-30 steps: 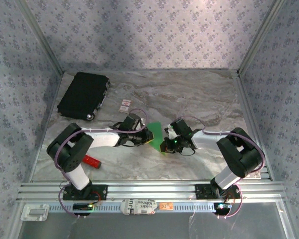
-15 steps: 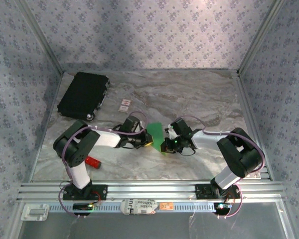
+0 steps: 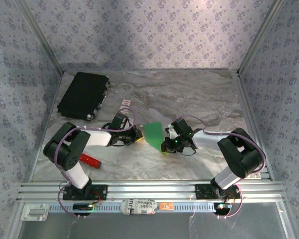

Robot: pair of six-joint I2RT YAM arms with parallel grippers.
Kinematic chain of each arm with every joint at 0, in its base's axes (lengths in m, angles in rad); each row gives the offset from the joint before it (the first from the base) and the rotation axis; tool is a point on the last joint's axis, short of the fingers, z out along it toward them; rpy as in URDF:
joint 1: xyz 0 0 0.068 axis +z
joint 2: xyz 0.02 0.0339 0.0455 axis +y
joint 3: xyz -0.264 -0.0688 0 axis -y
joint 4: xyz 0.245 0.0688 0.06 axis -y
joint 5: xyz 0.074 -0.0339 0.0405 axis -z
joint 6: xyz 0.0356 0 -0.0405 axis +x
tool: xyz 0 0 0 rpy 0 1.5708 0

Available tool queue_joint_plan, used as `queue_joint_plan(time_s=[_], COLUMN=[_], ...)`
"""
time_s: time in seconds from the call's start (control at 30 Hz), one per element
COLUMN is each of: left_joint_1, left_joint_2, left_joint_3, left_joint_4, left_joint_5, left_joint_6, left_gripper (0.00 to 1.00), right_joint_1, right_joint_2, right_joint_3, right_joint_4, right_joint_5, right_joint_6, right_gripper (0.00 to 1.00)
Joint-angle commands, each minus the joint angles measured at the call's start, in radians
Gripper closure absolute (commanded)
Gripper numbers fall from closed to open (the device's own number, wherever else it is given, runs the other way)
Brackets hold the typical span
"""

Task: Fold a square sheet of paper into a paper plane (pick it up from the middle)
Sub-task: Third fold the triangle at the center of the table.

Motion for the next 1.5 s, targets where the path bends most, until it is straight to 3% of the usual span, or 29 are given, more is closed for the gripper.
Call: queue_joint_plan(time_s=[0.0, 0.23, 0.4, 0.53, 1.0, 1.2, 1.47], left_joint_1=[-0.008, -0.038, -0.053, -0.053, -0.053, -0.051, -0.038], left_joint_2=[-0.063, -0.049, -0.031, -0.027, -0.025, -0.025, -0.022], left_joint_3=[0.003, 0.014, 0.018, 0.022, 0.011, 0.012, 0.024], left_joint_4=[-0.042, -0.033, -0.012, -0.011, -0.007, -0.008, -0.008], left_joint_5=[-0.019, -0.013, -0.010, -0.014, -0.011, -0.010, 0.005], left_joint_6=[0.016, 0.000, -0.019, -0.019, -0.033, -0.034, -0.038], left_gripper=[0.89, 0.85, 0.78, 0.74, 0.68, 0.67, 0.65], right_joint_1=[-0.016, -0.073, -0.113, -0.112, -0.107, -0.108, -0.115], right_joint_2=[-0.057, -0.168, -0.135, -0.076, 0.067, 0.077, 0.049], right_joint_3=[-0.008, 0.006, 0.041, 0.083, 0.156, 0.159, 0.145], right_joint_4=[-0.055, -0.089, -0.086, -0.066, -0.017, -0.004, -0.012], right_joint_5=[-0.003, 0.085, 0.088, 0.050, 0.012, -0.007, -0.009], right_joint_6=[-0.025, -0.015, -0.019, -0.029, -0.034, -0.035, -0.046], right_gripper=[0.97, 0.84, 0.70, 0.67, 0.70, 0.83, 0.92])
